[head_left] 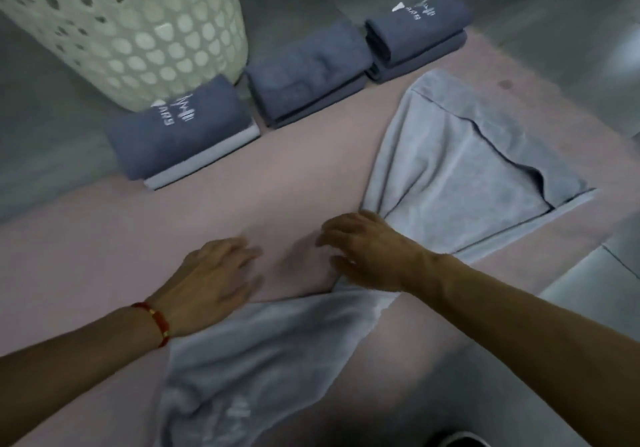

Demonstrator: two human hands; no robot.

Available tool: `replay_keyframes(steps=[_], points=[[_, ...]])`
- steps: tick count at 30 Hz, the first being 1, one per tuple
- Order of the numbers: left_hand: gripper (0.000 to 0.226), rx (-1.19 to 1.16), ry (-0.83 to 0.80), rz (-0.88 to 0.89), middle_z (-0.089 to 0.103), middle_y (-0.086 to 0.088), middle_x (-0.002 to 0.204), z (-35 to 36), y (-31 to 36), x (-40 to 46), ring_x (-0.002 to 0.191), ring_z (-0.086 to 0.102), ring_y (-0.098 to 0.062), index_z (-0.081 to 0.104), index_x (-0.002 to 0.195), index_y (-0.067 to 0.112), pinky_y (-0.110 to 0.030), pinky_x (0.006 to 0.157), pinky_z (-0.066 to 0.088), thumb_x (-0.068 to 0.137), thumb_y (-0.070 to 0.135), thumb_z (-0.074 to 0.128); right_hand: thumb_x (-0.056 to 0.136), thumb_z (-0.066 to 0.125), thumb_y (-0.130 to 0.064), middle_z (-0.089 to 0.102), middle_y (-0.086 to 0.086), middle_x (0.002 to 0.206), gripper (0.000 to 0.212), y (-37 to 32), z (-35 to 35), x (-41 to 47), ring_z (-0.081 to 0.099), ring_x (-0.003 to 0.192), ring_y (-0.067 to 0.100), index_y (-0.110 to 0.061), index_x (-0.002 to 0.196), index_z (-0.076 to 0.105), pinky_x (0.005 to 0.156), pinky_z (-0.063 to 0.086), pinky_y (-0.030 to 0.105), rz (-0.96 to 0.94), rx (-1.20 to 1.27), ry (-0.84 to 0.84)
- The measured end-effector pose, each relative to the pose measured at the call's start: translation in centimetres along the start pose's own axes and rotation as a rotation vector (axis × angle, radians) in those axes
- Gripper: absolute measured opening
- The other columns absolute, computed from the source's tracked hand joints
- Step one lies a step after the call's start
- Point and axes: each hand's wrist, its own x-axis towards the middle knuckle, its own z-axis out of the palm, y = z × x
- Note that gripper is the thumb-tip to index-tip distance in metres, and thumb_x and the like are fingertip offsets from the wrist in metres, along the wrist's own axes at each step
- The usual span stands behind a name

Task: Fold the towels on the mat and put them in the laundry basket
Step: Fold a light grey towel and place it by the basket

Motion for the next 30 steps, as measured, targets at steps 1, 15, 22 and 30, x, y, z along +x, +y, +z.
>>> replay_keyframes(steps=[1, 15, 22, 30], points=[[0.080, 0.059, -0.086, -0.029, 0.009, 0.010, 0.164, 0.8, -1.2, -2.6, 0.151, 0.010, -0.016, 0.011, 0.157, 0.043, -0.043, 0.124, 0.014, 0.087, 0.083, 0.007, 0.101, 0.051, -0.041, 0.048, 0.001, 0.152, 0.047, -2.0, 0.0, 0.8, 0.044, 0.138, 0.023, -0.027, 0.146, 0.048, 0.115, 0.029, 0.048, -0.058, -0.006, -0.091], [0.034, -0.456, -0.175, 0.133, 0.059, 0.013, 0.098, 5.8, 3.6, -18.6, 0.083, 0.051, -0.001, 0.063, 0.116, 0.031, -0.022, 0.077, 0.046, 0.086, 0.049, 0.061, 0.077, 0.056, -0.045, 0.067, -0.010, 0.108, 0.031, -12.0, 3.4, -4.7, 0.061, 0.103, 0.015, -0.031, 0.102, 0.068, 0.091, 0.046, 0.031, -0.306, -0.125, -0.431], [0.039, -0.137, -0.055, -0.182, 0.042, 0.004, 0.118, 7.3, 2.9, -17.6, 0.107, 0.044, -0.017, 0.047, 0.124, 0.028, -0.035, 0.085, 0.044, 0.092, 0.048, 0.057, 0.095, 0.054, -0.060, 0.052, -0.005, 0.138, 0.055, -14.2, 5.6, -2.5, 0.049, 0.123, 0.016, -0.032, 0.142, 0.048, 0.104, 0.042, 0.038, -0.212, -0.091, -0.184], [0.020, -0.193, 0.389, -0.039, 0.047, 0.002, 0.092, 3.2, 3.2, -18.0, 0.083, 0.055, -0.027, 0.030, 0.088, 0.032, -0.034, 0.064, 0.040, 0.083, 0.033, 0.049, 0.076, 0.077, -0.019, 0.063, 0.008, 0.099, 0.033, -16.3, 5.5, -0.5, 0.065, 0.082, 0.030, -0.012, 0.106, 0.065, 0.069, 0.046, 0.035, -0.333, -0.045, 0.147]])
